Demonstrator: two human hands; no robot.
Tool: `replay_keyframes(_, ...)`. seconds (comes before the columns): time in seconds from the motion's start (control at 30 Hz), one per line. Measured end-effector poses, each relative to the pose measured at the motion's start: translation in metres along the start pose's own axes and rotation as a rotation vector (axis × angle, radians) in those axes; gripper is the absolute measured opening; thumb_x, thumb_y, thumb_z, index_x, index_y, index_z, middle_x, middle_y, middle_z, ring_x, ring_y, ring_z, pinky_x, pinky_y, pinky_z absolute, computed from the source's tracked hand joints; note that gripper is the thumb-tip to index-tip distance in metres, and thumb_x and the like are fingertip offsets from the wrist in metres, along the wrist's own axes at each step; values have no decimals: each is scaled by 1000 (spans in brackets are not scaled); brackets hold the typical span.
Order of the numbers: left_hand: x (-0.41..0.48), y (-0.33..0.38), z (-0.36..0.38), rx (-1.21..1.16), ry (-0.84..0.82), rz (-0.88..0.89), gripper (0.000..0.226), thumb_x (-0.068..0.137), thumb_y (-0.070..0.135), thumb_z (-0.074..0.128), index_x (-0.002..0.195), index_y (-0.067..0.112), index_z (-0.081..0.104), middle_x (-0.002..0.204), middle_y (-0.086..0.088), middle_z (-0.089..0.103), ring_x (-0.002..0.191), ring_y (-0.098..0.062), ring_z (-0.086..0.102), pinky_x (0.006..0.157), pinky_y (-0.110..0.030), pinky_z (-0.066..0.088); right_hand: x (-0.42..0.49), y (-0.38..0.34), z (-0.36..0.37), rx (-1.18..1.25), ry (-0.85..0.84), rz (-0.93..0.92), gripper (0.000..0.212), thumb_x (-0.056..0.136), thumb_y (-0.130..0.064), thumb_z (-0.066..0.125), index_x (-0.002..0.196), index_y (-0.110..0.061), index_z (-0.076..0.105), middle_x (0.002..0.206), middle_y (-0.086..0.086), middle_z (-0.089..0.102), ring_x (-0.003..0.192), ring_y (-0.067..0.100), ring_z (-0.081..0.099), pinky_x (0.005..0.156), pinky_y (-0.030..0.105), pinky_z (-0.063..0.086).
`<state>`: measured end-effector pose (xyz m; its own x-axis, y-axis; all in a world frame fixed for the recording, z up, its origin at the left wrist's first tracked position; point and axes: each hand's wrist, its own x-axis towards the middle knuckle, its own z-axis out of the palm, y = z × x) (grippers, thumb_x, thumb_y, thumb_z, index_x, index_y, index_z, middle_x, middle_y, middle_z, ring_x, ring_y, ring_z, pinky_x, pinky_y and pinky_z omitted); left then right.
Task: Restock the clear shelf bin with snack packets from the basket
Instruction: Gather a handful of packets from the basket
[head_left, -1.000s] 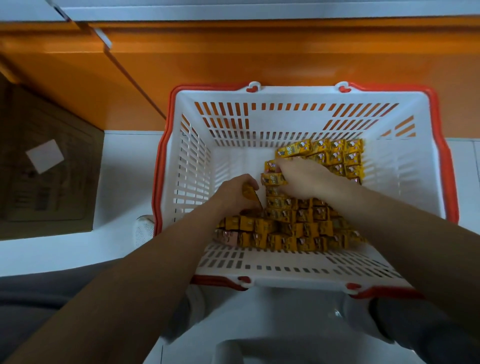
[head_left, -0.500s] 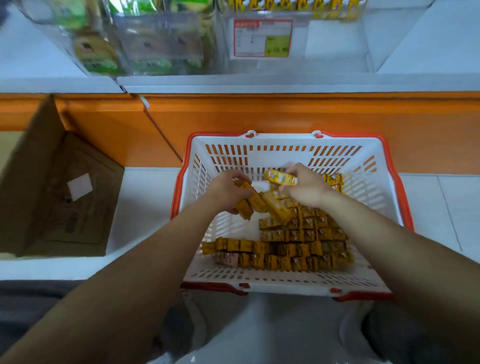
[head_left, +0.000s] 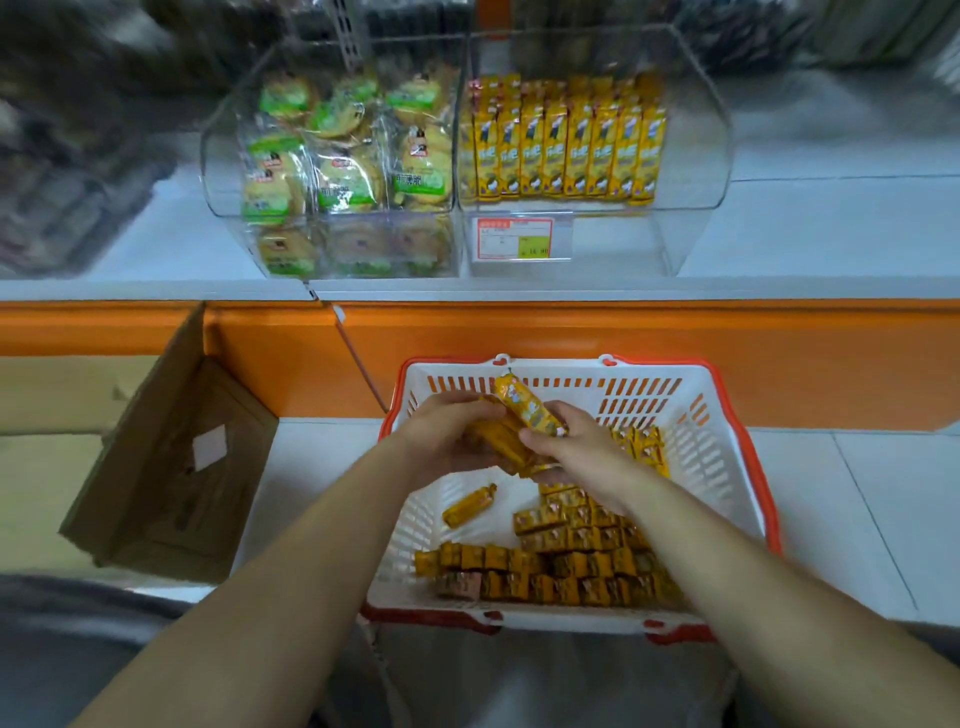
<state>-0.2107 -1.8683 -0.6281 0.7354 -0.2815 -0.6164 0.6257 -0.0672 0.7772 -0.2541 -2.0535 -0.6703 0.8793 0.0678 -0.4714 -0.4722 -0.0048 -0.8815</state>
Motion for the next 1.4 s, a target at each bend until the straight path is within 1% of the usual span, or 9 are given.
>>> replay_keyframes(0.3, 20, -32, 19, -34, 127, 141, 12, 99, 31, 65, 109, 24, 67, 109, -10, 74, 88, -19, 72, 74, -31, 55, 4, 9, 13, 228, 67, 37, 20, 100, -33, 57, 119, -27, 59, 116, 6, 69, 95, 26, 73, 75, 39, 61)
replay_keyframes(0.43, 44, -43, 24, -25, 238, 20, 47, 99, 43, 59, 141, 23, 50, 125, -13, 66, 103, -25, 66, 84, -40, 57, 20, 21, 18, 157, 82, 91, 21, 96, -42, 60, 114, -30, 61, 116, -1, 67, 101, 22, 68, 74, 35, 58)
replay_keyframes(0.6, 73, -66, 11, -17, 207, -21, 26, 97, 36, 66, 120, 26, 58, 111, -4, 70, 99, -23, 68, 77, -42, 59, 51, 50, 12, 37, 133, 179, 12, 87, -36, 71, 96, -34, 64, 109, -15, 60, 102, 10, 57, 68, 26, 47)
replay_keyframes(0.77, 109, -104, -13, 485, 388, -85, 50, 83, 22, 82, 125, 11, 57, 96, -1, 61, 86, -21, 59, 77, -33, 49, 78, 96, 12, -126, 120, 300, 15, 83, -14, 67, 76, -27, 63, 74, -8, 66, 62, 9, 65, 53, 20, 52)
replay_keyframes(0.87, 121, -130, -23, 746, 412, -134, 58, 79, 29, 82, 128, 15, 53, 110, -9, 62, 102, -31, 59, 78, -33, 41, 94, 122, 19, -44, 188, 395, 9, 77, -9, 68, 75, -14, 61, 71, 6, 68, 70, 23, 71, 67, 46, 62)
replay_keyframes(0.93, 129, -146, -27, 806, 406, -135, 61, 78, 38, 82, 127, 16, 54, 119, -11, 63, 112, -34, 59, 80, -34, 41, 103, 131, 26, -61, 160, 447, 13, 75, -11, 70, 80, -3, 61, 79, 13, 69, 76, 28, 71, 68, 44, 61)
replay_keyframes(1.03, 136, -160, -29, 809, 412, -144, 54, 80, 35, 77, 124, 15, 53, 117, -15, 63, 109, -36, 60, 81, -38, 45, 116, 137, 39, -90, 121, 484, 6, 76, -6, 63, 81, -6, 59, 78, 20, 61, 68, 31, 61, 58, 40, 48)
replay_keyframes(1.2, 139, -170, -35, 595, 406, -236, 50, 85, 30, 76, 126, 6, 58, 117, -19, 66, 107, -39, 64, 84, -41, 53, 132, 145, 45, 42, 124, 509, 37, 81, -5, 61, 118, -7, 56, 111, 21, 65, 101, 41, 65, 89, 59, 54)
replay_keyframes(1.4, 133, -149, -25, 255, 378, -213, 48, 73, 19, 89, 115, 12, 66, 105, -13, 73, 95, -32, 71, 84, -52, 61, 124, 126, 24, 256, 149, 401, 21, 84, 1, 59, 102, -8, 64, 94, 13, 68, 87, 30, 66, 76, 44, 59)
